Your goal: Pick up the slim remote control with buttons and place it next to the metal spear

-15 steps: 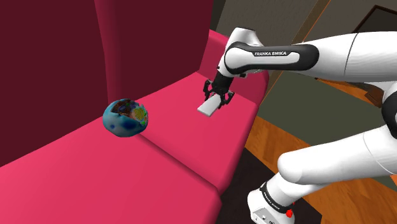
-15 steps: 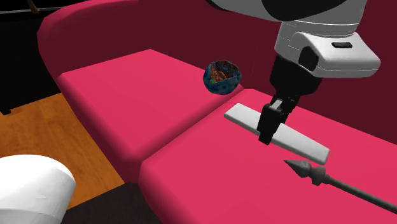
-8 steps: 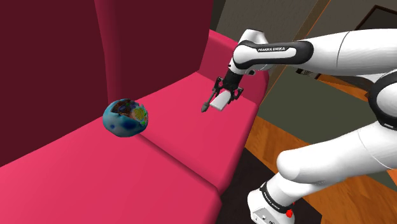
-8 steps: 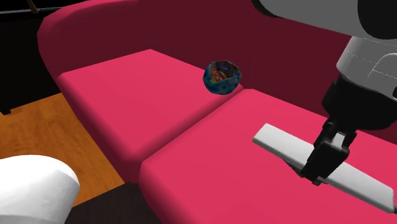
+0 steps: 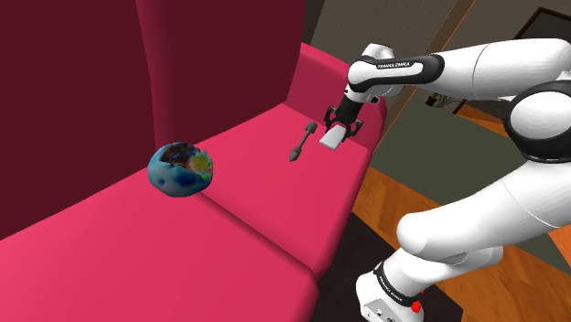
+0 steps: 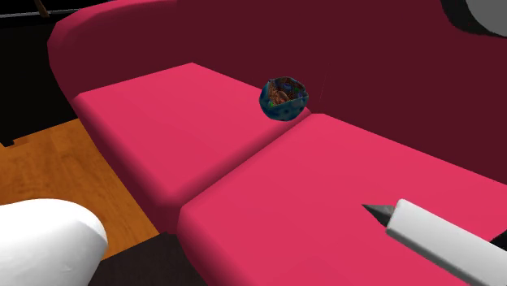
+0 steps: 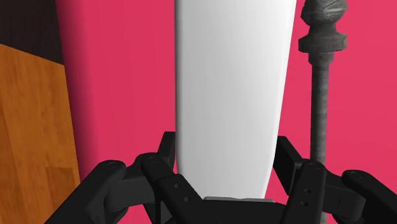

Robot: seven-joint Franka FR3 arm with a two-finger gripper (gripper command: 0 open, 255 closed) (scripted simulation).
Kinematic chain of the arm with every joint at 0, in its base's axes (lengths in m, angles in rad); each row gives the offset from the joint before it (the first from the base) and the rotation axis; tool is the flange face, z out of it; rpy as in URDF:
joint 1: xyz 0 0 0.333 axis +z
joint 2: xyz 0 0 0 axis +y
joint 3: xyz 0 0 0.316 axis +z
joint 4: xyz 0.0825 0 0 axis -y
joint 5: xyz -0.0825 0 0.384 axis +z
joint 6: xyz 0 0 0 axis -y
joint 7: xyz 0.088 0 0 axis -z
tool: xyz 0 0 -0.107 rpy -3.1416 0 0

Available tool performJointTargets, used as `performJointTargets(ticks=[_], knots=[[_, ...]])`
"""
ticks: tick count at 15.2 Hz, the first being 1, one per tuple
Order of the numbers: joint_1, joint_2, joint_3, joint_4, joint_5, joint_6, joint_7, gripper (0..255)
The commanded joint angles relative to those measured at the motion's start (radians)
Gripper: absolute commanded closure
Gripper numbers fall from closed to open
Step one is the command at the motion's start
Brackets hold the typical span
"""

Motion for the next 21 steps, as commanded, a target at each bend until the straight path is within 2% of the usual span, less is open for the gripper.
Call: performJointTargets(ticks=[1,10,18,21], knots=[[-0.021,0.047,-0.020,0.041,-0.022,0.003,-0.030,255],[-0.103,0.251,-0.101,0.273,-0.093,-0.036,-0.160,255],[-0.155,0.473,-0.156,0.572,-0.137,-0.117,-0.262,255],[-0.155,0.481,-0.157,0.542,-0.139,-0.079,-0.260,255]])
